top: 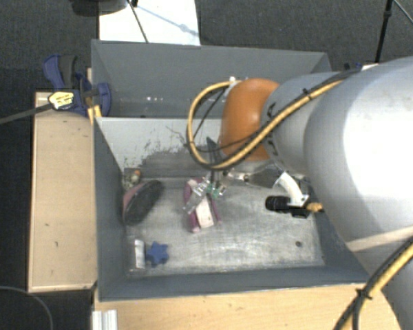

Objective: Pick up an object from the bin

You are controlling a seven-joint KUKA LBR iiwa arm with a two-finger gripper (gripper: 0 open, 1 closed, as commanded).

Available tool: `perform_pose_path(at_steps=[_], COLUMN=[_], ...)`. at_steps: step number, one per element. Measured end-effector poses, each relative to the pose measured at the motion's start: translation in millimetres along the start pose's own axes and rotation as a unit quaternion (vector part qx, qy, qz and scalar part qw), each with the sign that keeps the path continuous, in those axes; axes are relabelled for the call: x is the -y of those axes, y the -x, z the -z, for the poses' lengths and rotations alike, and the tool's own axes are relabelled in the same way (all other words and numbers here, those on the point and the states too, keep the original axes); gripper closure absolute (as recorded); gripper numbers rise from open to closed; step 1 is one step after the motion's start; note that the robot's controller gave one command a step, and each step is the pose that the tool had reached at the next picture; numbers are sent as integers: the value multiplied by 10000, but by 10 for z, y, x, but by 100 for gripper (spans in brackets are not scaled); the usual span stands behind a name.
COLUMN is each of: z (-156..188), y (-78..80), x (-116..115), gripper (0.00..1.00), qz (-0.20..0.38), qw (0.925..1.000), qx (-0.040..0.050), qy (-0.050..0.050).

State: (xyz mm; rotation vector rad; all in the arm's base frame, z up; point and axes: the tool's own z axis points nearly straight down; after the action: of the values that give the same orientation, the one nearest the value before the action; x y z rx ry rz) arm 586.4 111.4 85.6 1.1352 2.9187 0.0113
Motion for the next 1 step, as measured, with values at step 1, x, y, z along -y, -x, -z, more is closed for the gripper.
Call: perform_pose_path(at_steps=[1], z=[-84], y=[0], x=[-1], gripper=[0], qz=[-1007], qw=[9949], qx=[-49], qy=[-18])
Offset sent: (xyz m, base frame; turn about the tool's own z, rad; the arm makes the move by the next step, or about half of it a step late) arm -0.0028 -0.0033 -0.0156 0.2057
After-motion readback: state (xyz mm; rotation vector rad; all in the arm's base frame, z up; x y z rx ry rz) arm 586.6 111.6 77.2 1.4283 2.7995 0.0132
